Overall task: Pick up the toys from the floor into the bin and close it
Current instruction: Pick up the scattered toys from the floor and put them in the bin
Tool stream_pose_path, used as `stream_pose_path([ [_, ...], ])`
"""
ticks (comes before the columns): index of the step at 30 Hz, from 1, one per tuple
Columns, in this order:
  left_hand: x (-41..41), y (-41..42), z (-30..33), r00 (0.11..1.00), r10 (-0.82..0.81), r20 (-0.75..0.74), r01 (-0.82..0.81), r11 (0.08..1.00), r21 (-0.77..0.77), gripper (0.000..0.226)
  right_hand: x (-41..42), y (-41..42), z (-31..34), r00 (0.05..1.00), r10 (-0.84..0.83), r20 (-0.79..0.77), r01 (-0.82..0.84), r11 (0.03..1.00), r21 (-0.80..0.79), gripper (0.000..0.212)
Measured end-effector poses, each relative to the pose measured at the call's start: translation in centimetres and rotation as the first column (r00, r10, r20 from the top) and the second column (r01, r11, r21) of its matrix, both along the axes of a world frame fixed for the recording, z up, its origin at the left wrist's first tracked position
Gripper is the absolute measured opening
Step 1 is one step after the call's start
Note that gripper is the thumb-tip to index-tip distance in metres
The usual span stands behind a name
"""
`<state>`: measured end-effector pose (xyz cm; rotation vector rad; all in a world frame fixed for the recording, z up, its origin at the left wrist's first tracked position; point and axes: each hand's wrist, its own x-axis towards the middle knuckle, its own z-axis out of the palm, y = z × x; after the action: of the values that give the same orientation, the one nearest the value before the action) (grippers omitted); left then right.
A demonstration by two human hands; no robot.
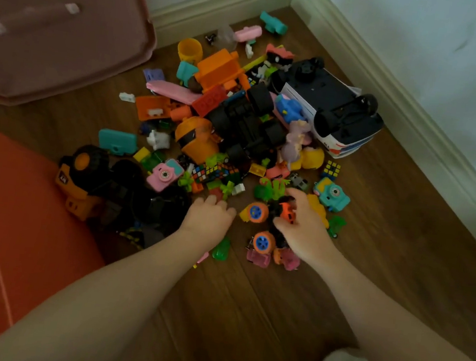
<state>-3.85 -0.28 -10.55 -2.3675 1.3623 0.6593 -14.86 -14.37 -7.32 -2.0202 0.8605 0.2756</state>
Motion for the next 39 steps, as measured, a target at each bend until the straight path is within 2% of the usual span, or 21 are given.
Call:
stream_pose_path([
  [2, 0.0, 0.0, -0.1, 0.987, 0.133, -0.089, -0.143, 0.984, -0.109, 0.025, -0.4, -0.7, 0.1, 0.975, -0.221, -0.011, 0.22, 0.964, 0.15, 0.054],
  [3, 0.0, -0.1, 0.2, 0.946, 0.243, -0.214, -0.284, 0.94, -0.189, 0.025, -0.4, -1.0, 0.1, 0.943, -0.33, -0.037, 0.33, 0.918, 0.221, 0.05],
  [5, -0.1, -0.4, 0.8, 0.75, 0.389, -0.535, -0.589, 0.76, -0.274, 0.022, -0.3, -1.3, 0.1, 0.838, -0.527, -0.14, 0.538, 0.76, 0.363, 0.043],
  [7, 0.0, -0.6, 2.1, 0.486, 0.409, -0.772, -0.819, 0.521, -0.24, 0.022, 0.2, -1.1, 0.5, 0.749, -0.613, -0.251, 0.652, 0.616, 0.442, 0.035],
  [9, 0.3, -0.4, 4.0, 0.225, 0.349, -0.909, -0.946, 0.301, -0.119, 0.027, 0.8, -0.4, 1.2, 0.719, -0.625, -0.305, 0.684, 0.555, 0.474, 0.021],
  [10, 0.5, -0.1, 4.9, 0.172, 0.3, -0.938, -0.966, 0.239, -0.1, 0.028, 1.1, 0.0, 1.7, 0.716, -0.624, -0.313, 0.685, 0.544, 0.484, 0.013],
  [13, 2.2, 2.4, 9.5, 0.254, 0.198, -0.947, -0.966, 0.104, -0.238, 0.027, 3.3, 1.7, 4.1, 0.803, -0.544, -0.242, 0.58, 0.621, 0.527, 0.014],
  [14, 3.0, 3.7, 11.3, 0.263, 0.161, -0.951, -0.964, 0.022, -0.263, 0.028, 4.5, 2.4, 5.3, 0.838, -0.51, -0.194, 0.518, 0.629, 0.58, 0.016],
  [17, 4.9, 8.1, 16.7, 0.127, -0.127, -0.984, -0.964, -0.251, -0.092, 0.03, 8.2, 5.4, 9.7, 0.901, -0.43, -0.045, 0.293, 0.531, 0.795, 0.017],
  [19, 5.3, 10.8, 18.7, 0.084, -0.279, -0.956, -0.941, -0.338, 0.016, 0.031, 10.8, 8.0, 12.5, 0.925, -0.379, 0.032, 0.159, 0.462, 0.872, 0.022],
  [21, 5.5, 13.8, 19.8, 0.081, -0.281, -0.956, -0.905, -0.422, 0.047, 0.027, 13.2, 11.8, 14.4, 0.939, -0.327, 0.102, 0.059, 0.447, 0.893, 0.024],
  [24, 5.6, 19.5, 19.9, 0.116, -0.058, -0.992, -0.829, -0.555, -0.064, 0.02, 15.8, 18.2, 15.8, 0.95, -0.196, 0.242, -0.071, 0.621, 0.78, 0.016],
  [26, 5.5, 23.1, 18.9, 0.106, 0.224, -0.969, -0.841, -0.499, -0.207, 0.023, 16.6, 21.6, 15.8, 0.937, -0.054, 0.344, -0.177, 0.775, 0.606, 0.023],
  [28, 4.9, 26.6, 17.2, 0.027, 0.425, -0.905, -0.909, -0.366, -0.199, 0.022, 16.6, 24.6, 15.6, 0.888, 0.246, 0.388, -0.357, 0.901, 0.245, 0.028],
  [30, 3.8, 29.4, 15.3, -0.097, 0.484, -0.87, -0.959, -0.28, -0.048, 0.021, 16.2, 26.9, 15.0, 0.78, 0.551, 0.295, -0.547, 0.831, -0.104, 0.031],
  [32, 3.2, 30.5, 13.2, -0.141, 0.55, -0.823, -0.973, -0.23, 0.013, 0.025, 15.8, 27.7, 14.0, 0.706, 0.685, 0.178, -0.62, 0.72, -0.311, 0.03],
  [33, 3.2, 31.2, 12.0, -0.125, 0.606, -0.786, -0.98, -0.201, 0.001, 0.031, 15.7, 28.3, 13.6, 0.66, 0.745, 0.1, -0.653, 0.634, -0.415, 0.027],
  [35, 3.2, 32.3, 10.2, -0.016, 0.736, -0.677, -0.993, -0.09, -0.074, 0.041, 15.9, 28.9, 13.0, 0.56, 0.828, -0.022, -0.709, 0.465, -0.531, 0.021],
  [36, 3.2, 32.5, 9.8, 0.03, 0.774, -0.632, -0.992, -0.055, -0.115, 0.044, 16.1, 28.9, 12.8, 0.534, 0.846, -0.008, -0.708, 0.442, -0.552, 0.019],
  [37, 3.2, 32.4, 9.7, 0.057, 0.787, -0.614, -0.987, -0.047, -0.151, 0.045, 16.3, 28.5, 12.8, 0.534, 0.845, 0.04, -0.686, 0.46, -0.563, 0.02],
  [39, 3.2, 31.9, 10.3, 0.114, 0.769, -0.629, -0.965, -0.065, -0.255, 0.047, 16.7, 27.1, 12.4, 0.582, 0.793, 0.179, -0.569, 0.555, -0.607, 0.023],
])
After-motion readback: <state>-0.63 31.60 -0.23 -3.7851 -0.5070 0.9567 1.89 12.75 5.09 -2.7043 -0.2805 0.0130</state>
